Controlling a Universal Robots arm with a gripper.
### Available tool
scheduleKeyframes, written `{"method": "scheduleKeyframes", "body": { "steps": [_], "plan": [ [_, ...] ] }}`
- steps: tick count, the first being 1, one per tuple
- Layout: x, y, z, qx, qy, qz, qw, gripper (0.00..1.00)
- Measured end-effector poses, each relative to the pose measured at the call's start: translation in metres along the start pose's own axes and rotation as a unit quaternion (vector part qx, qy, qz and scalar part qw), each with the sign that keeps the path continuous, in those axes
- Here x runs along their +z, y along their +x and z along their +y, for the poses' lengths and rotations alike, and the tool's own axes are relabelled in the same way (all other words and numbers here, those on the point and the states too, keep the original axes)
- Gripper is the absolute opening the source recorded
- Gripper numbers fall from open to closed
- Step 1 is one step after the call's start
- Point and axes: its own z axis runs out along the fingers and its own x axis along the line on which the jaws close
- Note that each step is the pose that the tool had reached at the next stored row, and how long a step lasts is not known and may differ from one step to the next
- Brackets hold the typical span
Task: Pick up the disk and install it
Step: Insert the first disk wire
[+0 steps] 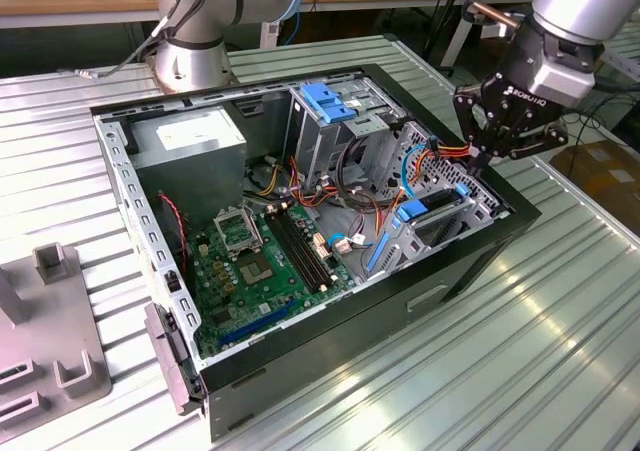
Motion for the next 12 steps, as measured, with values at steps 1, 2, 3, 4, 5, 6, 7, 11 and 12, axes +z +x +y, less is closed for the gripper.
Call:
{"method": "scheduleKeyframes", "body": {
  "steps": [1,2,3,4,5,6,7,11,12],
  "plan": [
    [-0.0001,-0.0004,-0.0009,-0.001,-0.0004,0.0006,1.0,0.1],
    [0.0,-0.0004,-0.002,-0.006,-0.0004,0.0006,0.99998,0.1],
    [-0.0001,-0.0001,-0.0025,-0.014,-0.0002,0.0007,0.9999,0.1],
    [-0.0001,-0.0001,-0.0026,-0.021,-0.0001,0.0008,0.99977,0.1],
    [-0.0001,0.0,-0.0028,-0.035,0.0002,0.0008,0.99939,0.1],
    [-0.0001,0.0,-0.0029,-0.044,0.0004,0.0009,0.99901,0.1],
    [0.0,0.0001,-0.0029,-0.054,0.0006,0.0009,0.99856,0.1],
    [0.0004,0.0002,-0.003,-0.091,0.0014,0.0011,0.99588,0.1],
    [0.0005,0.0008,-0.0039,-0.095,0.0016,0.001,0.99543,0.1]
  ]
}}
